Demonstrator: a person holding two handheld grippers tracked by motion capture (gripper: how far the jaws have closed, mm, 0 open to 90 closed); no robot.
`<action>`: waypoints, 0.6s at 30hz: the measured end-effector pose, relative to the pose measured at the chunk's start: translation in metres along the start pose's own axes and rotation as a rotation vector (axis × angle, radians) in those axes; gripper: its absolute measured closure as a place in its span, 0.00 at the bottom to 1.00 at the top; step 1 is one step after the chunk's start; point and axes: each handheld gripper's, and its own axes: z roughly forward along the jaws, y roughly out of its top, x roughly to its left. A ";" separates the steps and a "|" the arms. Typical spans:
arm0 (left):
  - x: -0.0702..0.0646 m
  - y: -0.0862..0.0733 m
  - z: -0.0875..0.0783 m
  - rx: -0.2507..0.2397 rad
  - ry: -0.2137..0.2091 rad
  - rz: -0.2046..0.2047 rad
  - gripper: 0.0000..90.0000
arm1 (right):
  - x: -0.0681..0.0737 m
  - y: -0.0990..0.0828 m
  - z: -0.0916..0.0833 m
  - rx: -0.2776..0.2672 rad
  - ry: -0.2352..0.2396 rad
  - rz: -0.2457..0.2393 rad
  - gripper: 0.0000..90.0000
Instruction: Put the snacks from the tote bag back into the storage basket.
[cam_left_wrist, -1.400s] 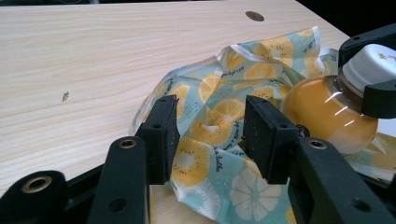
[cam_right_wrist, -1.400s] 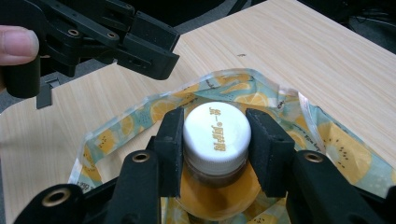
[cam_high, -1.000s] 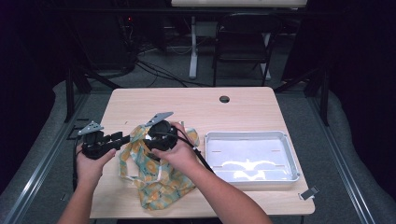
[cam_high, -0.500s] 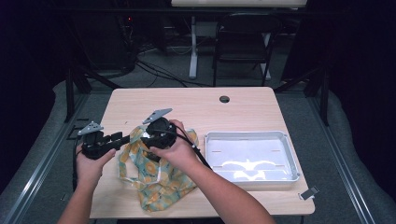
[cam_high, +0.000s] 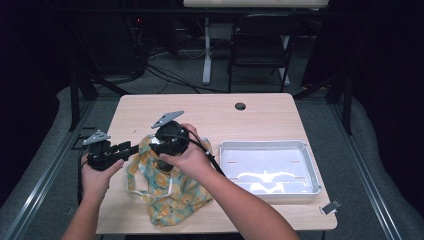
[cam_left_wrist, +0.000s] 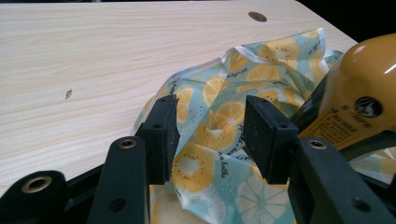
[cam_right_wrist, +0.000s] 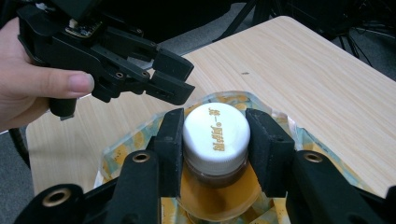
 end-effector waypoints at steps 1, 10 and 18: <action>0.000 0.000 0.000 -0.001 0.001 0.000 0.62 | 0.000 0.002 -0.003 0.000 0.004 0.001 0.65; 0.001 0.000 -0.002 -0.007 0.003 -0.008 0.62 | -0.002 0.015 -0.017 -0.003 0.016 0.000 0.65; 0.001 0.000 -0.002 -0.007 0.005 -0.004 0.62 | -0.001 0.026 -0.028 -0.012 0.021 -0.007 0.65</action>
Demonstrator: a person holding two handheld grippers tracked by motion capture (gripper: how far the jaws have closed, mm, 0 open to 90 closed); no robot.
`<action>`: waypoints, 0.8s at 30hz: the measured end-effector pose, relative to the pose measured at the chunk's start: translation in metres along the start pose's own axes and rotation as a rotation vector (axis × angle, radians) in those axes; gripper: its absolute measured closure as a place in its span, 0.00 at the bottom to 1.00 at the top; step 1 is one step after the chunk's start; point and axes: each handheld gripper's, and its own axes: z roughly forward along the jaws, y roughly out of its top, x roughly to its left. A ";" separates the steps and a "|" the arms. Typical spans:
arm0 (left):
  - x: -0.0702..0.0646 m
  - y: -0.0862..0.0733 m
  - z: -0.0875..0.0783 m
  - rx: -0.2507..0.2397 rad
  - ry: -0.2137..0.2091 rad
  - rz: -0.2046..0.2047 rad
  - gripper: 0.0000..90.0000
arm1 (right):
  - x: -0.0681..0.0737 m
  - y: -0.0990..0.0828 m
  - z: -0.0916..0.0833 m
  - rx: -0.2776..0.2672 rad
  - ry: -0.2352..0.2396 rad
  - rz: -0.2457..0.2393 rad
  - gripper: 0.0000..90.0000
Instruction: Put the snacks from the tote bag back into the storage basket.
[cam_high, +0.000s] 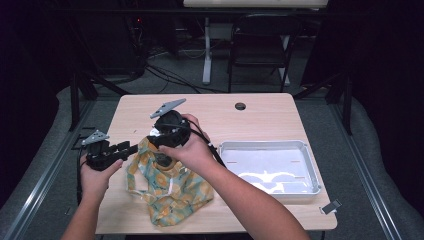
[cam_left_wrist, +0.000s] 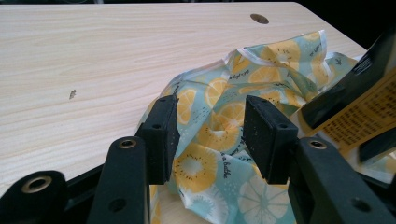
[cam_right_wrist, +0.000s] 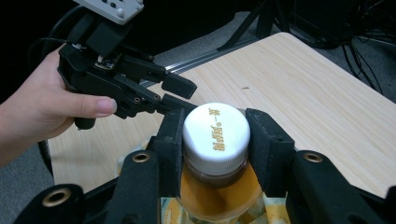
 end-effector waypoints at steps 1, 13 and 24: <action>0.000 0.000 0.000 -0.001 0.000 -0.002 0.62 | 0.001 0.004 -0.004 0.001 -0.003 -0.008 0.65; 0.000 0.000 0.000 -0.001 0.002 -0.001 0.62 | 0.002 0.021 -0.021 -0.023 0.008 -0.014 0.65; 0.001 0.000 -0.001 -0.001 0.003 -0.003 0.62 | 0.005 0.033 -0.024 -0.026 0.011 -0.024 0.65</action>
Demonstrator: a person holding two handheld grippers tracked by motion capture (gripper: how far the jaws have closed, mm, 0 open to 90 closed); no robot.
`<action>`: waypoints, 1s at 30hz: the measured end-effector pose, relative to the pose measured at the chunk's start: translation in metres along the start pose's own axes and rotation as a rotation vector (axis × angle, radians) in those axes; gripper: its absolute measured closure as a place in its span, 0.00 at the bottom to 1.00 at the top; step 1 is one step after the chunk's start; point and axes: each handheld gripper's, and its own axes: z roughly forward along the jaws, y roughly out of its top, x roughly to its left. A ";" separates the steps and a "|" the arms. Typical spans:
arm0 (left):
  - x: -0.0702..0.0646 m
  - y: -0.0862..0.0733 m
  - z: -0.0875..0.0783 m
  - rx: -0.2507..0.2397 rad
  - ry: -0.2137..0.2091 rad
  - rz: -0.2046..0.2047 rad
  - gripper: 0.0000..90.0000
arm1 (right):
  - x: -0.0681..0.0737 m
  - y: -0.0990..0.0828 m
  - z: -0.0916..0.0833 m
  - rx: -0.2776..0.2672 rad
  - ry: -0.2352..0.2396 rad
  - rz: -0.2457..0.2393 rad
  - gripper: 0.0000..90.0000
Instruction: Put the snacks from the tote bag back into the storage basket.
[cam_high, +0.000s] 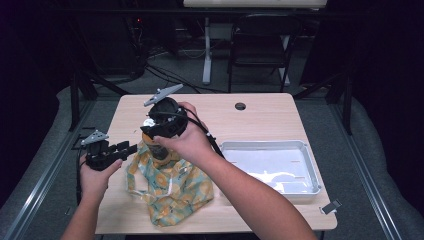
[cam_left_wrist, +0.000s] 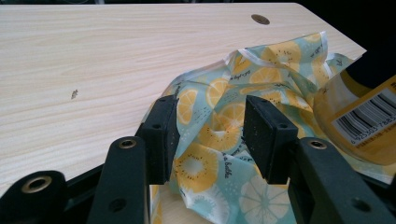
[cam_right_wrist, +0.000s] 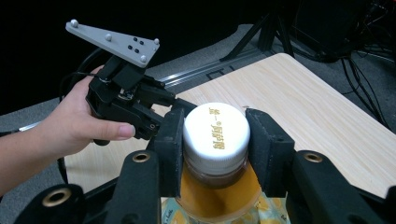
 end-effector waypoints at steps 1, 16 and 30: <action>0.000 0.000 0.000 -0.002 0.000 0.000 0.62 | 0.000 0.001 0.000 -0.007 0.001 0.002 0.65; 0.000 0.000 0.000 0.005 0.007 0.007 0.62 | -0.006 0.003 -0.014 -0.015 -0.012 0.010 0.65; 0.001 -0.001 -0.001 -0.001 0.018 0.004 0.62 | -0.019 0.000 -0.037 -0.009 -0.038 0.015 0.65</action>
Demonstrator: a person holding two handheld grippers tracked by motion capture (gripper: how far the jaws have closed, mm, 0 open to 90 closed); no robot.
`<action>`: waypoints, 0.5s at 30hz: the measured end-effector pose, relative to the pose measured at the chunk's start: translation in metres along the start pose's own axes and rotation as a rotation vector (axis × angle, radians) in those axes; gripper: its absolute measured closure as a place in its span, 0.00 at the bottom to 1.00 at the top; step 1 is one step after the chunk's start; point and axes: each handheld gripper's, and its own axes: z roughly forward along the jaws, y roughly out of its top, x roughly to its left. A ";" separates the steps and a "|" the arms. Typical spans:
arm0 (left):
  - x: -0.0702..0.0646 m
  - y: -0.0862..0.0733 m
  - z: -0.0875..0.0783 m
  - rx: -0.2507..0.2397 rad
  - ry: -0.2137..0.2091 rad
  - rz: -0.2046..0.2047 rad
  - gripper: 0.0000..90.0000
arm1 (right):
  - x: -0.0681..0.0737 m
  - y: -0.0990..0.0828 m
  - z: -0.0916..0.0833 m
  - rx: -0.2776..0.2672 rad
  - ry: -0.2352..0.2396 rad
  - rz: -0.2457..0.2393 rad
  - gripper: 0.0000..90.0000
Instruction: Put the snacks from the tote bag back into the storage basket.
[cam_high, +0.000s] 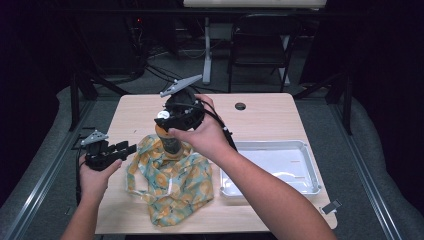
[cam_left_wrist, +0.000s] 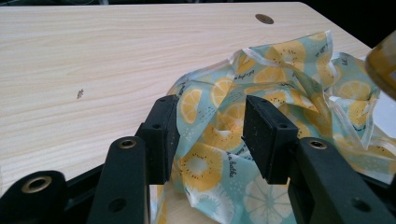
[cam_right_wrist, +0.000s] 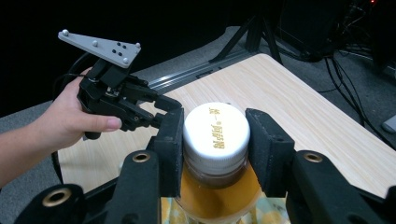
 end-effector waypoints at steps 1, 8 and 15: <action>0.000 0.000 0.000 0.004 -0.002 0.000 0.62 | -0.001 -0.001 -0.002 0.001 -0.002 0.000 0.65; 0.001 0.000 0.000 -0.001 0.001 -0.001 0.62 | -0.011 -0.006 -0.021 -0.005 -0.025 0.007 0.65; 0.003 -0.001 -0.001 0.000 0.005 -0.006 0.62 | -0.025 -0.016 -0.044 -0.007 -0.047 0.029 0.65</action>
